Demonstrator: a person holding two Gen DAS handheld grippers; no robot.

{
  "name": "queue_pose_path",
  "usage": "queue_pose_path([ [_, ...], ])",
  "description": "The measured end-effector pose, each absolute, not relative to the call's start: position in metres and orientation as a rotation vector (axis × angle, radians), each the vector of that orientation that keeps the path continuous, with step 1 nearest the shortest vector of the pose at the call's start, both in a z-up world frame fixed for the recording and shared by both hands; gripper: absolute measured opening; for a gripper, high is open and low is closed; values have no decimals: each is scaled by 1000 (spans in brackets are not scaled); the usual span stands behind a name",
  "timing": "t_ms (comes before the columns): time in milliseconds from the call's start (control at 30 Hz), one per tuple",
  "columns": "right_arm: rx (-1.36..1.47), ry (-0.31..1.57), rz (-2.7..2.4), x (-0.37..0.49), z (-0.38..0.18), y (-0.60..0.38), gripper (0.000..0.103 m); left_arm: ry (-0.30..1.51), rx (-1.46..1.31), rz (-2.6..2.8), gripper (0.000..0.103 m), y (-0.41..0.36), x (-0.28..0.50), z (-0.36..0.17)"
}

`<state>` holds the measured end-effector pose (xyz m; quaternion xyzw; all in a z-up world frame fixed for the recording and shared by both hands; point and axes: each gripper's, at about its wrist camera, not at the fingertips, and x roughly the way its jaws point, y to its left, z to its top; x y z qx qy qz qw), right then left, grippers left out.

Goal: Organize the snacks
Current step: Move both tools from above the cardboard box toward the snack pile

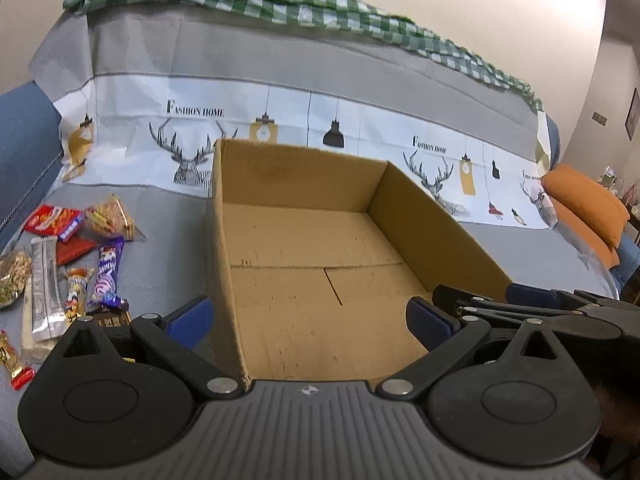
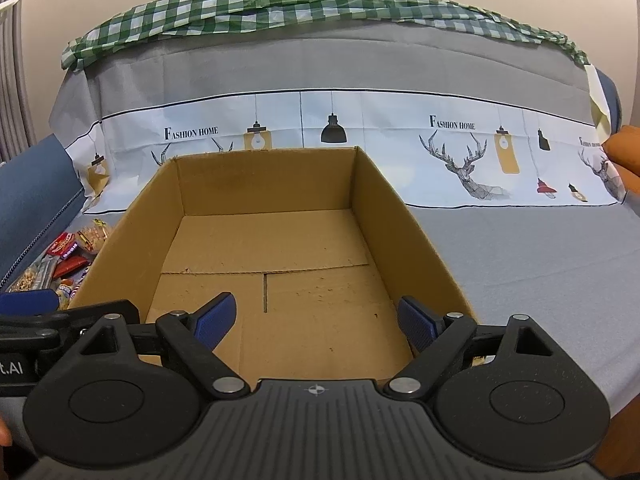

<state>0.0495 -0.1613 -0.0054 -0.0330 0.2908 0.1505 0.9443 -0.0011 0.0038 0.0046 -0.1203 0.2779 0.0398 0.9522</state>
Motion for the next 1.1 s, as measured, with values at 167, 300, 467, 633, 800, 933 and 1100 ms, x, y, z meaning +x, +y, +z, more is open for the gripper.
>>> queue_pose_path([
  [167, -67, 579, 302, 48, -5, -162, 84, 494, -215, 80, 102, -1, -8, 11],
  [300, -44, 557, 302, 47, -3, -165, 84, 498, -201, 87, 102, -4, -8, 14],
  [467, -30, 526, 290, 43, 0, -166, 84, 491, -187, 83, 102, -2, -14, 16],
  [633, -12, 502, 265, 39, 5, -163, 84, 474, -175, 57, 102, 4, -28, 22],
  [800, 34, 498, 286, 30, 12, -155, 84, 495, -199, 7, 102, 28, -39, 35],
  [933, 69, 495, 341, 22, 20, -141, 84, 519, -175, -10, 102, 58, -46, 49],
  [1100, 67, 470, 417, 14, 29, -117, 84, 570, -98, -6, 68, 104, -52, 56],
])
